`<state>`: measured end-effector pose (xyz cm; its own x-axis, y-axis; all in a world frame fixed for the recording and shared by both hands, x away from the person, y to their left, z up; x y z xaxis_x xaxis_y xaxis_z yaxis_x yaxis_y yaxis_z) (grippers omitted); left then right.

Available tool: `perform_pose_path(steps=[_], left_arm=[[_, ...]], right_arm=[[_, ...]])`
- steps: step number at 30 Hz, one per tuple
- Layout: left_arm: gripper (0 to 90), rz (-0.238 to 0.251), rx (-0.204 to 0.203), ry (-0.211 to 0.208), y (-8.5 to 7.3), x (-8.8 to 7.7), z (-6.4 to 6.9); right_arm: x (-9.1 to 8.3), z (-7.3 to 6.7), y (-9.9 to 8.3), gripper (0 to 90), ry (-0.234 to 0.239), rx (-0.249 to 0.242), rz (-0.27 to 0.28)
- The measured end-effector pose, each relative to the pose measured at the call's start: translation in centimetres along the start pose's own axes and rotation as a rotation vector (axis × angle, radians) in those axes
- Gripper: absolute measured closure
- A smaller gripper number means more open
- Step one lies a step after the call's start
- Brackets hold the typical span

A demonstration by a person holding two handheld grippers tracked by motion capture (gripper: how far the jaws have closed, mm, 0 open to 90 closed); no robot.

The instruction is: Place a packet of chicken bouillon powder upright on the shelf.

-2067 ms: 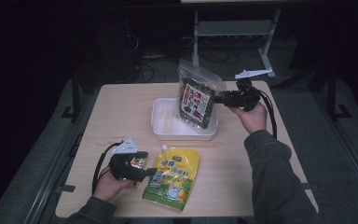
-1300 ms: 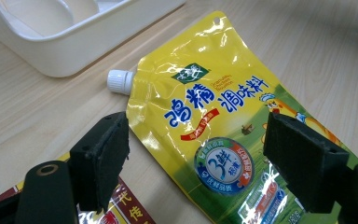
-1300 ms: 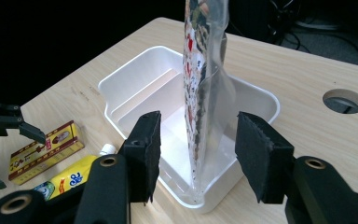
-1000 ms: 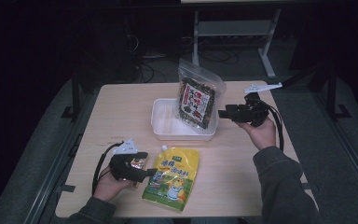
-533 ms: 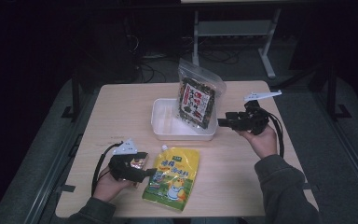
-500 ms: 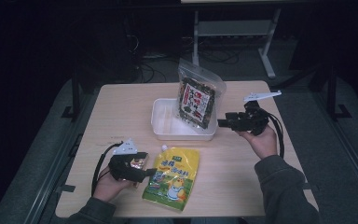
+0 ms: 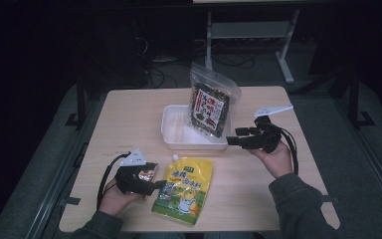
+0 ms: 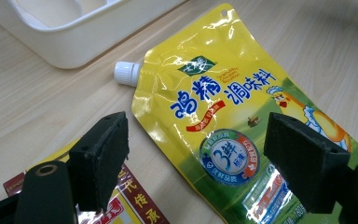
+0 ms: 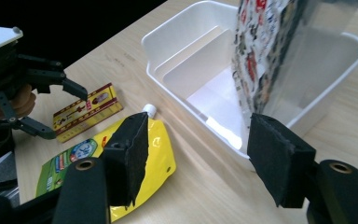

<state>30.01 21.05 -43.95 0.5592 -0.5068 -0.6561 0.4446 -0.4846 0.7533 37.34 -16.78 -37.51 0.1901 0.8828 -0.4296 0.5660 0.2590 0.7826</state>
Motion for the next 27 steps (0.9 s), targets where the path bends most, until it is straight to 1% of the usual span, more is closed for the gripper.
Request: perform_pose_path(steps=[5, 11, 12, 14, 16, 22, 23, 27], left_arm=[[20.8, -0.002, -0.001, 0.006, -0.1, -0.1, 0.0], [19.4, -0.005, 0.0, 0.022, -0.1, -0.2, 0.1], [19.2, -0.004, -0.005, 0.026, -0.2, -0.3, 0.1], [18.9, -0.005, -0.006, 0.029, -0.3, -0.4, 0.0], [18.6, -0.006, -0.009, 0.034, -0.3, -0.5, 0.0], [18.4, -0.008, -0.017, 0.044, -0.6, -0.6, -0.1], [18.3, -0.009, -0.017, 0.046, -0.6, -0.6, -0.1], [18.3, -0.015, -0.013, 0.046, -0.7, -0.5, 0.0]], right_arm=[[0.4, -0.3, -0.6, 36.0, 0.011, 0.0, -0.009], [1.1, -0.5, -1.6, 33.4, 0.022, 0.017, -0.031], [1.4, -0.6, -1.9, 32.2, 0.029, 0.025, -0.045], [1.4, -0.7, -2.0, 32.1, 0.029, 0.027, -0.048], [1.6, -1.0, -2.2, 32.5, 0.037, 0.017, -0.038], [2.3, -1.2, -2.8, 32.1, 0.051, 0.015, -0.053], [2.5, -1.3, -2.9, 31.7, 0.052, 0.021, -0.059], [3.0, -1.6, -2.9, 31.8, 0.06, 0.011, -0.071]])
Point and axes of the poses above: each handheld gripper's, and its own axes: x roughly forward along the jaws, y roughly out of its top, z roughly to its right, the point moved 2 cm from there along x, roughly forward along the jaws, and after that the axes turned 15 degrees about y, right-handed, at the moved point
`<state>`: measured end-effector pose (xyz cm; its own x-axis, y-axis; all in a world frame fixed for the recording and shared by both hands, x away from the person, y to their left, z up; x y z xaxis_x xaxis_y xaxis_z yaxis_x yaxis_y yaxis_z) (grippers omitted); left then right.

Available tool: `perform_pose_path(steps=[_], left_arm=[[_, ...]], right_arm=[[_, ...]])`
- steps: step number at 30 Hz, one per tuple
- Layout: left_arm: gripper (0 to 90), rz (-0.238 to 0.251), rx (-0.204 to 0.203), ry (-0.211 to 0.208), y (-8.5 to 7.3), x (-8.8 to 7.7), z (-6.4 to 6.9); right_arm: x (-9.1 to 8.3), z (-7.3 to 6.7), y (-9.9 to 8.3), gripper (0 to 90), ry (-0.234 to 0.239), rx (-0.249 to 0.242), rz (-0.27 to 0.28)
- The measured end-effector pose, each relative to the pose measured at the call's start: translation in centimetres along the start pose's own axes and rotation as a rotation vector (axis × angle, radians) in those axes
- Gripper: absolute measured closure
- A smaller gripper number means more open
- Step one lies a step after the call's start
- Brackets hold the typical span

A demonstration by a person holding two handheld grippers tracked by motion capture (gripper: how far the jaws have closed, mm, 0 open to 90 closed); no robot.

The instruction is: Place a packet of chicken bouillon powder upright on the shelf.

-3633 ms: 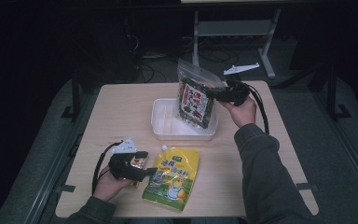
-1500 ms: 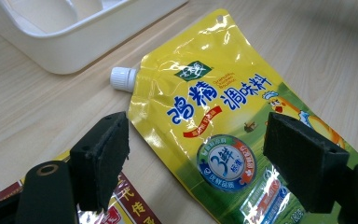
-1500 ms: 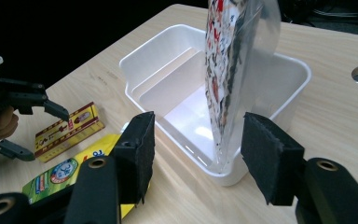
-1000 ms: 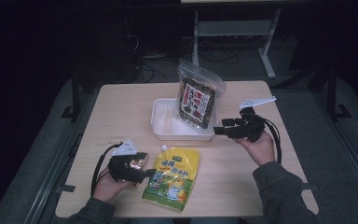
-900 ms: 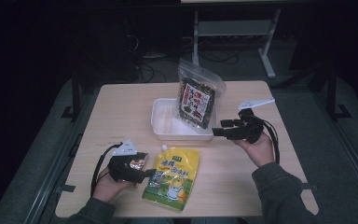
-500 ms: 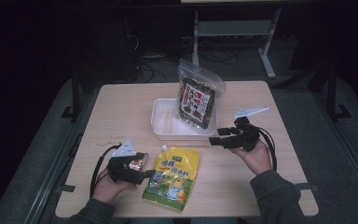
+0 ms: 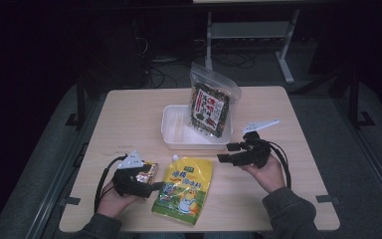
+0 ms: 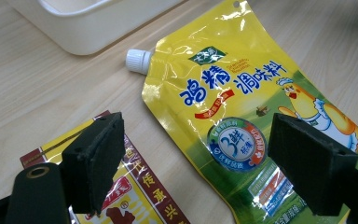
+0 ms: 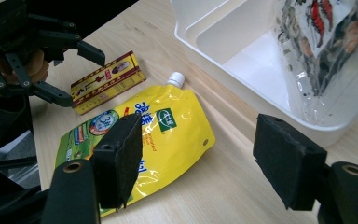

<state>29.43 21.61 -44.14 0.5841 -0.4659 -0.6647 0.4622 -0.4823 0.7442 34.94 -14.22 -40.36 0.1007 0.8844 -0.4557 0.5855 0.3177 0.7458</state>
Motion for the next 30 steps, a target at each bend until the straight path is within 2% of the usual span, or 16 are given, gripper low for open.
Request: perform_pose_path(steps=[12, 30], left_arm=[[18.3, 0.001, 0.018, -0.008, 0.2, 0.1, 0.3], [18.3, -0.001, 0.029, -0.024, 0.4, 0.3, 0.7]], right_arm=[[1.0, -0.5, -0.9, 32.0, 0.011, 0.01, -0.023], [3.0, -1.2, -1.9, 31.9, -0.009, 0.014, -0.08]])
Point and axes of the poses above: each handheld gripper's, and its own axes: x roughly forward along the jaws, y roughly out of its top, z roughly to its right, the point moved 2 cm from there along x, roughly forward along the jaws, and after that the axes turned 15 degrees about y, right-handed, at the moved point
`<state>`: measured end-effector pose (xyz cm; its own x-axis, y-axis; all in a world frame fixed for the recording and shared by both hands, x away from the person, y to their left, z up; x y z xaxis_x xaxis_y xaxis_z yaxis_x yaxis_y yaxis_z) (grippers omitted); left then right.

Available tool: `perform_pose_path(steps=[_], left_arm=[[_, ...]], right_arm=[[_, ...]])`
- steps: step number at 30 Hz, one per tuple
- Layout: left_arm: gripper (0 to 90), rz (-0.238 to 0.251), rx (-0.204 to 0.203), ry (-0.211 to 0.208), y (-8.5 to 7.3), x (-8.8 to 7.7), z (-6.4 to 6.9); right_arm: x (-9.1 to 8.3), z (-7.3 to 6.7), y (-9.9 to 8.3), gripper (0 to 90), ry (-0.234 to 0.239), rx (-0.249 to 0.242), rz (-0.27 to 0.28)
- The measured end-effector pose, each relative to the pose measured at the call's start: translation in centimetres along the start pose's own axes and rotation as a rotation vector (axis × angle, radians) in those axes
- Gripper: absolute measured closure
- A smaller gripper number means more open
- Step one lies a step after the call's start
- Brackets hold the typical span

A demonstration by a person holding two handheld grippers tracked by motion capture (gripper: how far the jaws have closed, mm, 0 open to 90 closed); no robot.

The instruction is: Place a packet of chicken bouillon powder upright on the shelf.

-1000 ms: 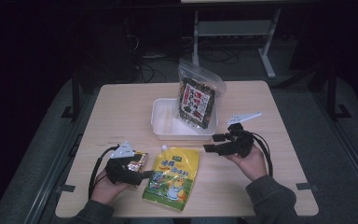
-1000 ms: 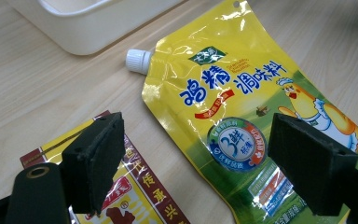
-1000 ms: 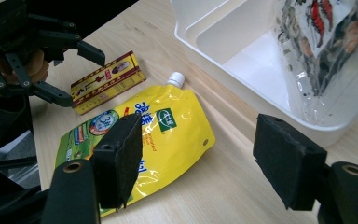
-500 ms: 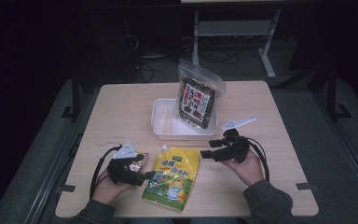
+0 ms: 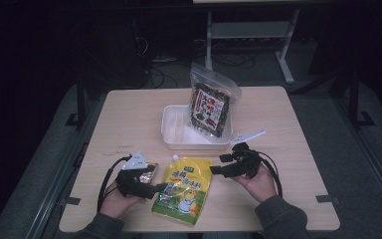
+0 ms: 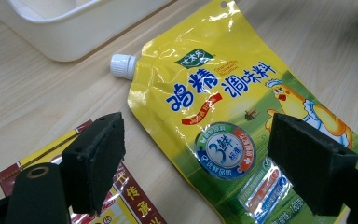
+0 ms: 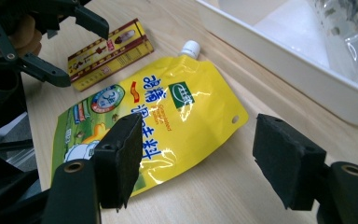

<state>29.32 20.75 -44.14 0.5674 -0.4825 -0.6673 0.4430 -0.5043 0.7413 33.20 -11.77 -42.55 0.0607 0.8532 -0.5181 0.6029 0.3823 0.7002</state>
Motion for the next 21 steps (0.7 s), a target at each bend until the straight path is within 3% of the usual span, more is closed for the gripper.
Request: perform_pose_path(steps=[21], left_arm=[[18.3, 0.009, 0.001, -0.001, 0.2, -0.2, 0.1]], right_arm=[[1.3, 0.0, -0.3, 31.7, -0.026, 0.008, -0.045]])
Point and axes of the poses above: each handheld gripper's, and its own axes: x roughly forward along the jaws, y roughly out of its top, z roughly to its right, the point moved 2 cm from there along x, roughly forward along the jaws, and after that the axes turned 15 degrees about y, right-handed, at the moved point
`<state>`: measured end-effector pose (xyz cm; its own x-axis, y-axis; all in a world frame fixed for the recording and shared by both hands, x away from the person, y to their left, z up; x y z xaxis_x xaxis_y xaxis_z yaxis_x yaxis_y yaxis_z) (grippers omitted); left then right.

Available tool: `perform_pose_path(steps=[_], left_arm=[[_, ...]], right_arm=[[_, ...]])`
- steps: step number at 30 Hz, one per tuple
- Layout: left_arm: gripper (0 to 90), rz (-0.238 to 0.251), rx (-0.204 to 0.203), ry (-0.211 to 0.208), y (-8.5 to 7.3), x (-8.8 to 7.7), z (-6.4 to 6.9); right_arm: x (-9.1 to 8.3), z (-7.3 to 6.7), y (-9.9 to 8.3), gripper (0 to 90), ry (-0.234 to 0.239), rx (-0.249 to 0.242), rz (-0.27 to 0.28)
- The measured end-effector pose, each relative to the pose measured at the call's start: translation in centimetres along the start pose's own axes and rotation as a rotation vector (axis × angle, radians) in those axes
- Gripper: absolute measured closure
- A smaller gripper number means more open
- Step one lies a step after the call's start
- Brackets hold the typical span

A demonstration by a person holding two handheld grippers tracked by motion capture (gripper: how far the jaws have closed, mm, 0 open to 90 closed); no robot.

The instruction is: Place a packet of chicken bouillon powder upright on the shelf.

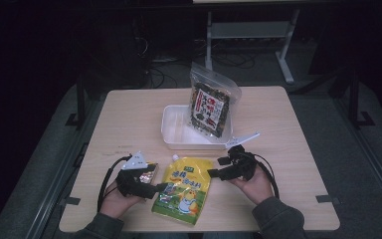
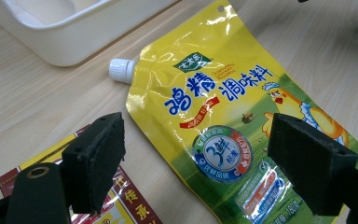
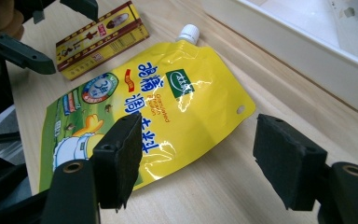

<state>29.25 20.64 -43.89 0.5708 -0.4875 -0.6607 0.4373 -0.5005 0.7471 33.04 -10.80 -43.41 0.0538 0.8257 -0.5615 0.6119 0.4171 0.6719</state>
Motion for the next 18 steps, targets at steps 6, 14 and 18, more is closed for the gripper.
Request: perform_pose_path(steps=[6, 14, 18], left_arm=[[18.4, 0.002, -0.002, -0.002, 0.0, 0.0, -0.1], [18.4, 0.005, -0.004, -0.001, 0.1, -0.1, -0.1], [18.4, 0.006, -0.003, -0.001, 0.1, -0.1, -0.1]], right_arm=[[0.6, 0.4, 0.3, 31.7, -0.008, 0.01, -0.025], [1.6, 1.3, 0.5, 32.4, -0.013, 0.036, -0.058], [2.1, 2.1, 0.5, 35.1, -0.01, 0.06, -0.072]])
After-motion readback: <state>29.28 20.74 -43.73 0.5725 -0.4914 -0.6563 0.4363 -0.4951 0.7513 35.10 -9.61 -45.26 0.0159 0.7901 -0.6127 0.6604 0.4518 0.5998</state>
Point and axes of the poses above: each handheld gripper's, and its own axes: x roughly forward along the jaws, y roughly out of its top, z roughly to its right, the point moved 2 cm from there along x, roughly forward along the jaws, and after that the axes turned 15 degrees about y, right-handed, at the moved point
